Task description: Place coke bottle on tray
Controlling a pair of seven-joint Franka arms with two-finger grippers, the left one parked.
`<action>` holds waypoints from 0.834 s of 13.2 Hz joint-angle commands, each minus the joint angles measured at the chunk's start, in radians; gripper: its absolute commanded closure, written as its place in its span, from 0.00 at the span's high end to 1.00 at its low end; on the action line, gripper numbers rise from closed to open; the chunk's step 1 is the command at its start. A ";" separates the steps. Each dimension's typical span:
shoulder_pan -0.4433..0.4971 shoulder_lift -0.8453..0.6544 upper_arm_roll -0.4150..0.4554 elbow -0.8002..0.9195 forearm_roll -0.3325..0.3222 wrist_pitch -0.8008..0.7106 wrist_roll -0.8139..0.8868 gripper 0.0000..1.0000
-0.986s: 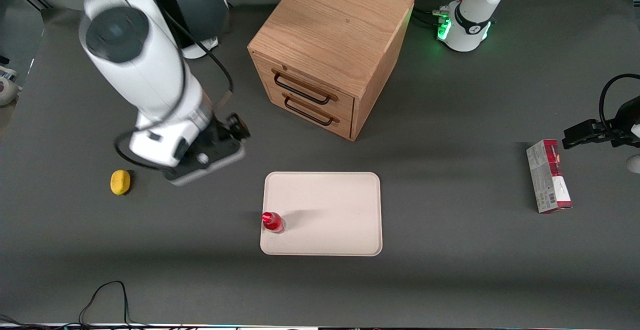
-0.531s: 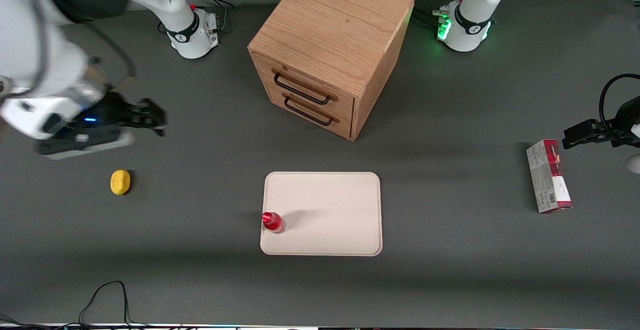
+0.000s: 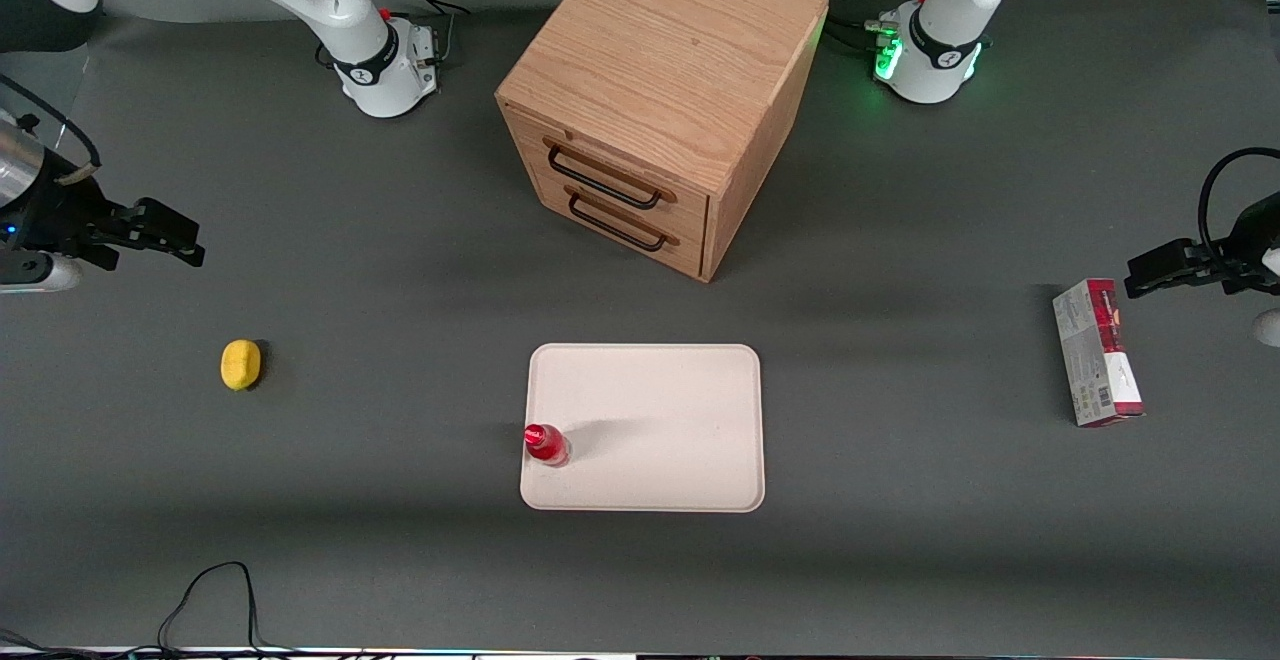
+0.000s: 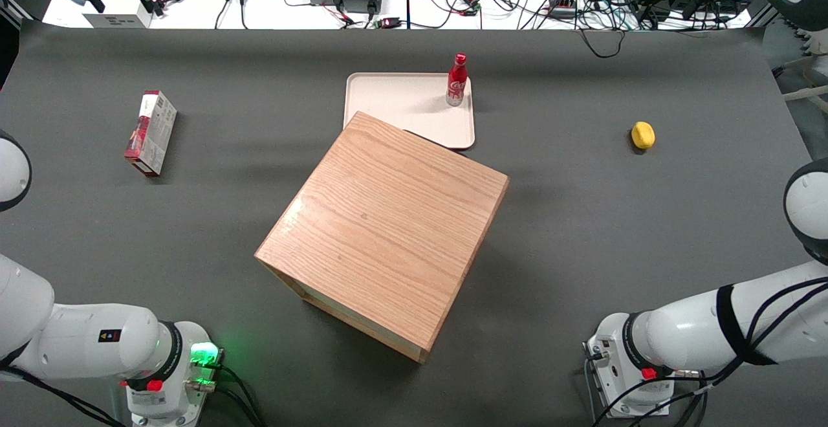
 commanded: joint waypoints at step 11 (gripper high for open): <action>-0.010 -0.011 -0.020 -0.019 0.006 -0.002 0.002 1.00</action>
